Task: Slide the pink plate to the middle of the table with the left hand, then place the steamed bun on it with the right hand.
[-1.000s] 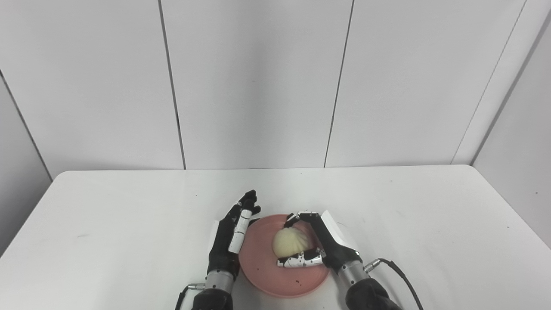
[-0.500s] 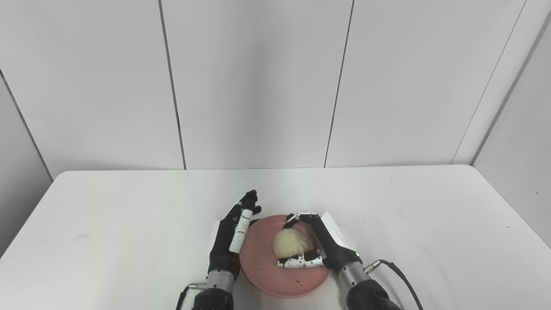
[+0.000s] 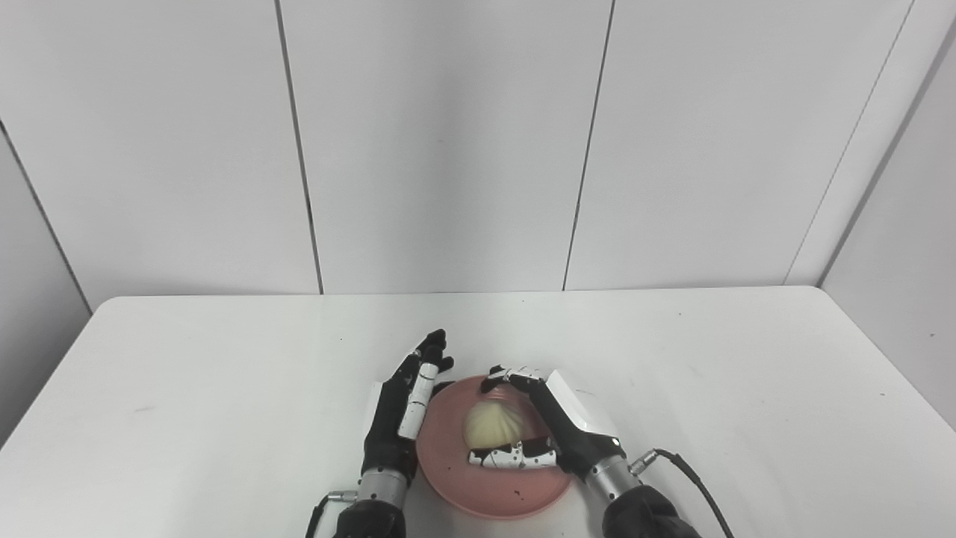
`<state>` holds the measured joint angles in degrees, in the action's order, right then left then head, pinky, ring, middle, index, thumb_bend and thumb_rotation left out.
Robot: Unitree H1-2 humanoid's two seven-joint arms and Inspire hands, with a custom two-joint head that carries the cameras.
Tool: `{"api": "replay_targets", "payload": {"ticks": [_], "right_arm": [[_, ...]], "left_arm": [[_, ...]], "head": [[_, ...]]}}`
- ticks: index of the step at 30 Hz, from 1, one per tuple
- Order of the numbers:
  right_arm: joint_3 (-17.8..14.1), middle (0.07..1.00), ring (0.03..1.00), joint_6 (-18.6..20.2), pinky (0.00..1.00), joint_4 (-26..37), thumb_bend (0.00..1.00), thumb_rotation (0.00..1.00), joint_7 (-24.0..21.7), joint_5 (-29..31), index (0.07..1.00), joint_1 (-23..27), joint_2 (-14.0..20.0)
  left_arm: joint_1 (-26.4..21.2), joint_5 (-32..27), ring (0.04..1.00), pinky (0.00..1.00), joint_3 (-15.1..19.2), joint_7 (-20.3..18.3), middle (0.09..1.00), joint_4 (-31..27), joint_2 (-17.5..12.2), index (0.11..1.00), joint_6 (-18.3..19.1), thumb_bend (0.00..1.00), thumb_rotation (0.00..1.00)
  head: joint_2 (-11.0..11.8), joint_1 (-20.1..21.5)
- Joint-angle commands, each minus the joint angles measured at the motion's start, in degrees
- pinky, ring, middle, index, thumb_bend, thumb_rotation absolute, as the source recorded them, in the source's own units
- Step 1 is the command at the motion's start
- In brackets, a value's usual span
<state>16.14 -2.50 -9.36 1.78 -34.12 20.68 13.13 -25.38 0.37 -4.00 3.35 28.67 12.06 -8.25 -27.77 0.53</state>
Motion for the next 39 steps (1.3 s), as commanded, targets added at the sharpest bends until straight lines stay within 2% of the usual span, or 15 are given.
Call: {"api": "replay_targets", "payload": {"ticks": [1,13,18,20,22,23,24,26,28,31,36,39], "right_arm": [[-0.6,0.834,0.848,-0.4,0.81,2.0,0.99,0.44,0.2,0.0,0.68,1.2,0.1],[-1.3,0.893,0.898,-1.1,0.85,3.6,1.0,0.43,-0.3,-0.1,0.764,0.8,0.3],[-2.2,0.883,0.876,-3.7,0.82,3.4,0.99,0.44,3.3,-0.5,0.81,0.5,-0.3],[-2.5,0.891,0.882,-4.4,0.82,3.0,0.98,0.49,5.0,-0.7,0.853,0.5,-0.5],[-3.3,0.898,0.887,-6.1,0.84,2.4,0.92,0.6,7.2,-0.3,0.886,0.6,-0.7],[-4.1,0.898,0.888,-6.8,0.84,2.0,0.91,0.61,8.3,0.5,0.888,0.7,-1.2],[-4.8,0.904,0.896,-7.4,0.85,1.8,0.88,0.66,9.0,1.4,0.897,0.7,-1.5],[-5.9,0.913,0.91,-8.0,0.88,1.6,0.83,0.7,9.4,3.2,0.91,0.7,-2.2],[-7.9,0.924,0.9,-7.7,0.85,2.0,0.78,0.76,9.2,6.9,0.916,0.7,-3.1],[-10.7,0.917,0.879,-8.3,0.81,1.7,0.74,0.81,9.5,11.3,0.908,0.8,-4.3],[-13.4,0.909,0.87,-9.9,0.81,0.3,0.69,0.81,11.2,13.2,0.9,0.8,-4.9],[-15.5,0.877,0.832,-10.3,0.75,-1.1,0.69,0.86,11.1,17.4,0.884,0.5,-5.9]], "left_arm": [[-0.2,0.0,0.837,0.7,-0.3,-0.5,0.895,0.4,0.5,0.8,0.7,0.76,0.87],[0.1,-0.2,0.837,0.71,-0.4,-0.6,0.89,-0.3,0.5,0.798,1.2,0.75,0.87],[0.1,-0.3,0.837,0.75,-0.3,-0.7,0.887,-0.6,0.5,0.803,1.4,0.73,0.87],[0.1,-0.3,0.844,0.76,-0.2,-0.7,0.895,-0.8,0.4,0.806,1.4,0.72,0.87],[0.0,-0.5,0.853,0.77,0.1,-0.6,0.895,-1.1,0.2,0.802,1.2,0.7,0.89],[-0.1,-0.5,0.854,0.77,0.3,-0.5,0.895,-1.3,0.1,0.801,1.2,0.7,0.89],[-0.1,-0.6,0.857,0.78,0.4,-0.5,0.895,-1.4,-0.1,0.798,1.0,0.71,0.9],[-0.1,-0.4,0.863,0.8,0.6,-0.3,0.898,-1.7,-0.2,0.804,0.7,0.71,0.91],[-0.1,-0.1,0.879,0.84,1.0,0.3,0.905,-2.3,-0.4,0.82,0.0,0.7,0.92],[-0.2,0.2,0.926,0.87,2.0,1.6,0.918,-2.4,-0.3,0.836,-1.4,0.68,0.88],[-0.4,3.7,0.929,0.86,1.7,4.4,0.952,-1.4,-0.9,0.854,-3.3,0.66,0.88],[-0.3,6.5,0.943,0.93,0.8,6.1,0.939,-1.6,-1.5,0.864,-3.6,0.62,0.92]], "head": [[-0.1,-0.1],[-0.2,0.1],[-0.2,0.0],[-0.2,0.0],[-0.2,0.0],[-0.2,0.0],[-0.3,0.1],[-0.3,0.1],[-0.3,0.1],[-0.2,0.1],[-0.5,0.2],[-0.6,0.3]]}}
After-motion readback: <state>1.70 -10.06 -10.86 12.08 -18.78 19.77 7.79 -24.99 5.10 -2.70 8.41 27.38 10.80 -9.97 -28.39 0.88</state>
